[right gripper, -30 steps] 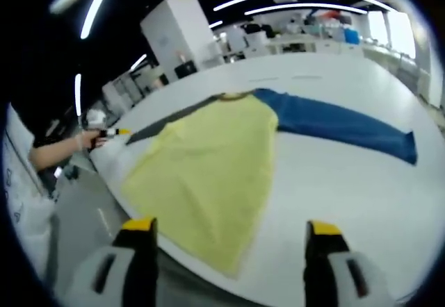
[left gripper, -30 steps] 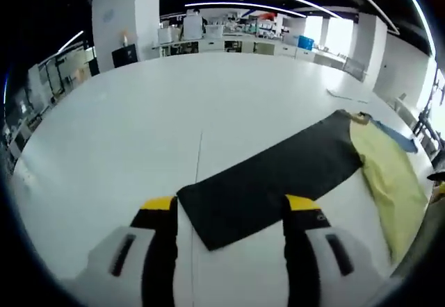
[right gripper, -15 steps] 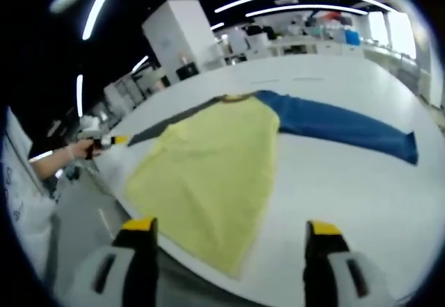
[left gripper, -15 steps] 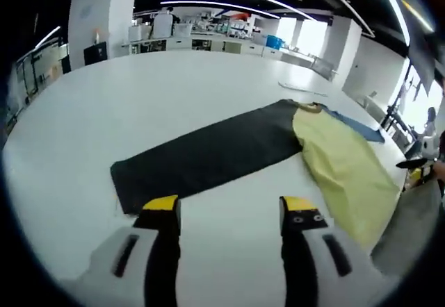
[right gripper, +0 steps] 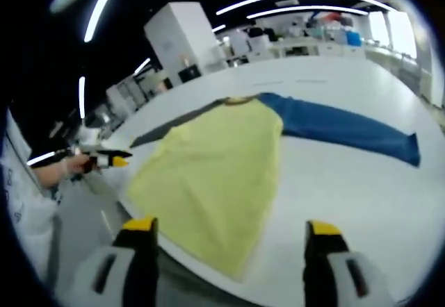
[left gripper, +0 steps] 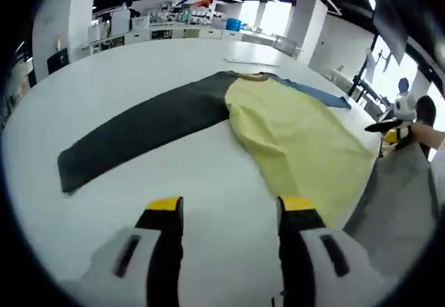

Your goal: Fold the garment on the visible template until the final outline fits inside the template.

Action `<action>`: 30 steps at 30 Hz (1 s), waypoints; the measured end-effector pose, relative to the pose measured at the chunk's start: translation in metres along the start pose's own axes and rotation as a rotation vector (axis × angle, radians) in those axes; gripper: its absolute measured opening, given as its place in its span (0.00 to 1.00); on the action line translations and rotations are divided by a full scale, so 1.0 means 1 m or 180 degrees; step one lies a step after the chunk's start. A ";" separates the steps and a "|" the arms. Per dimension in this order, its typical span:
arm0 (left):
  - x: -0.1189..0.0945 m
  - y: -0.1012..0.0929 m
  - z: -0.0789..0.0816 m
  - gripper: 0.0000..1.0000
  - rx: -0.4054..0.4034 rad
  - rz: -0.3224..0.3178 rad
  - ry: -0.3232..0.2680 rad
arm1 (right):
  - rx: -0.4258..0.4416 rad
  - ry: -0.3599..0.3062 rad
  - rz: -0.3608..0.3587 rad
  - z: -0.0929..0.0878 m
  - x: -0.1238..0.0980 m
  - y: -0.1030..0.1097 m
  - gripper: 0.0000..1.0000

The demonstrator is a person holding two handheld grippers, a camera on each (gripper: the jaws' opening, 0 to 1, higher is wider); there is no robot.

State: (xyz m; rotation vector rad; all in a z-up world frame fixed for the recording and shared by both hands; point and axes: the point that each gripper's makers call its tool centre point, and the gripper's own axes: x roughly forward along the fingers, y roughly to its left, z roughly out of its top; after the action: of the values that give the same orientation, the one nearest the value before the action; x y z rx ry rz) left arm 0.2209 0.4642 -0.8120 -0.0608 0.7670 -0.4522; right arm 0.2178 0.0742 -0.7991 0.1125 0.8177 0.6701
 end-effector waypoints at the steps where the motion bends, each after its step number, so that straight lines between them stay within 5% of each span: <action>1: 0.001 -0.002 -0.001 0.51 0.0011 -0.0019 0.0021 | 0.0009 -0.0006 0.0003 0.000 0.000 0.000 0.87; 10: 0.009 -0.029 -0.020 0.34 0.0109 -0.0266 0.0217 | 0.0030 0.0000 0.0016 -0.005 0.001 0.002 0.87; 16: 0.015 -0.049 -0.029 0.20 -0.0209 -0.0523 0.0311 | 0.0063 -0.0034 -0.0015 -0.004 -0.002 0.000 0.87; 24: 0.021 -0.058 -0.032 0.00 -0.0391 -0.0613 0.0348 | 0.0070 -0.0015 -0.0030 -0.008 -0.004 -0.004 0.86; 30: 0.021 -0.062 -0.025 0.00 -0.0470 -0.0646 0.0336 | 0.0093 -0.0030 -0.0044 -0.008 -0.006 -0.003 0.86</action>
State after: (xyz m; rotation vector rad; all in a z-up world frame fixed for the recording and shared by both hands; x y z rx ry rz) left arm 0.1936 0.4022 -0.8305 -0.2562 0.9018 -0.5944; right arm 0.2112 0.0673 -0.8018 0.1361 0.8187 0.6442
